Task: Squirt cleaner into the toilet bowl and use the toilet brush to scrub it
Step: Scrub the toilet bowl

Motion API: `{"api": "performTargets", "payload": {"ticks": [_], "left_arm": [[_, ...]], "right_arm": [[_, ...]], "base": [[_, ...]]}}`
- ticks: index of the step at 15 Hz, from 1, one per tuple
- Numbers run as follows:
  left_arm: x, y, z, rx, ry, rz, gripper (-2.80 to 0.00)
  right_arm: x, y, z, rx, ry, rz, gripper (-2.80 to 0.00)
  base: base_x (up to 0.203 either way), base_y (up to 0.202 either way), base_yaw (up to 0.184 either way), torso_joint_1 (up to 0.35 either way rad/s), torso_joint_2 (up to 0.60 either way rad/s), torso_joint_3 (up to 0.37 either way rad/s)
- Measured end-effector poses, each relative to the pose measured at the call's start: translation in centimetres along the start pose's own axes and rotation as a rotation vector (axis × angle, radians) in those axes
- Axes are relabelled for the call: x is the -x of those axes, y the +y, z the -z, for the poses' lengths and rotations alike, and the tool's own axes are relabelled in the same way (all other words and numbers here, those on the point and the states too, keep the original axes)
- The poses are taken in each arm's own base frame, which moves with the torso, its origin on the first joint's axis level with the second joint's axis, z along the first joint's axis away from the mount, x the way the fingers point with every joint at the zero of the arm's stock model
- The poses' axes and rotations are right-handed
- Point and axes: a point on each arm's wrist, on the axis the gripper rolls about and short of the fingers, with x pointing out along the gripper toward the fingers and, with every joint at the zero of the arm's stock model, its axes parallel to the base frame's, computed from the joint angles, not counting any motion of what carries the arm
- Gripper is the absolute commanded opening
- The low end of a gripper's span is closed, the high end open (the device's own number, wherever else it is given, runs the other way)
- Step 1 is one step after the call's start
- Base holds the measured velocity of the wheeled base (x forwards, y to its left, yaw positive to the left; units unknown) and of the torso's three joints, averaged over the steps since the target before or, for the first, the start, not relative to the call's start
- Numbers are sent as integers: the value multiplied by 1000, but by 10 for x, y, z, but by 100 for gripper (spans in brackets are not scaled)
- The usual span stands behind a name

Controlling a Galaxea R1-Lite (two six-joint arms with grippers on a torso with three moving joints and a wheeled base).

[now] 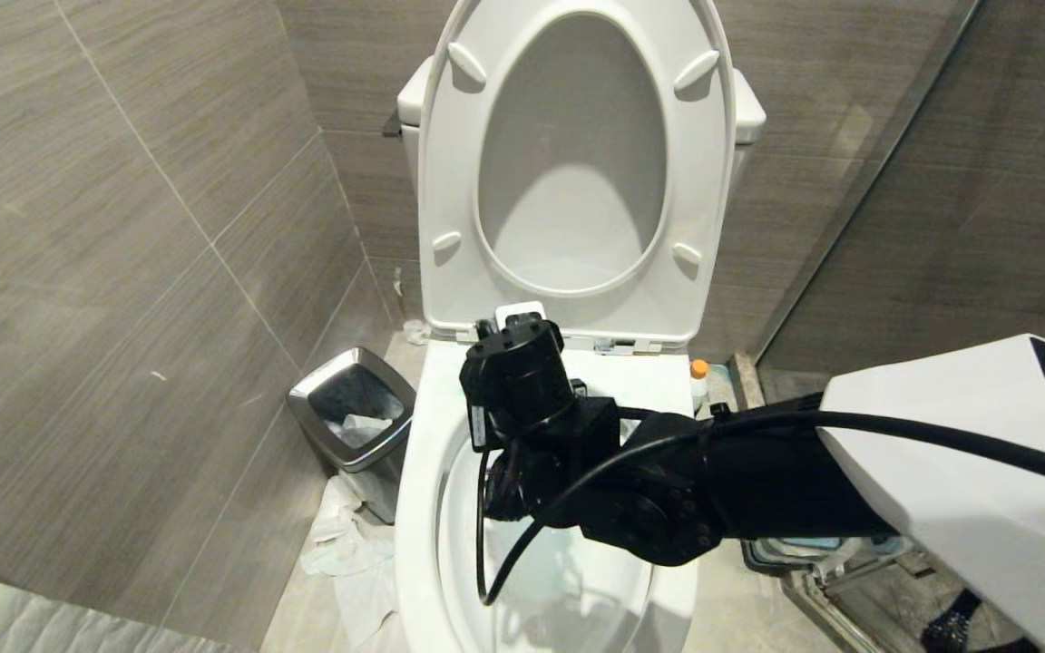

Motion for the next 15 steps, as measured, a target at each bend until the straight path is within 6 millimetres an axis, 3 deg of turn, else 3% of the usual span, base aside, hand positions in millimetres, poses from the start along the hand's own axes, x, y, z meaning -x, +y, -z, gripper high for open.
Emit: {"api": "performTargets", "payload": {"ticks": [4, 7, 11, 15], "left_arm": [[0, 0, 0, 0, 0, 0, -280], [0, 0, 0, 0, 0, 0, -280], [0, 0, 0, 0, 0, 0, -280], [0, 0, 0, 0, 0, 1, -280]], "right_arm": [[-16, -19, -11, -13, -21, 54, -280], [-13, -37, -16, -15, -12, 85, -280], [12, -58, -14, 7, 25, 94, -280], [54, -54, -2, 18, 60, 33, -280]], "base": [[0, 0, 0, 0, 0, 0], [0, 0, 0, 0, 0, 0], [0, 0, 0, 0, 0, 0], [0, 0, 0, 0, 0, 0]]}}
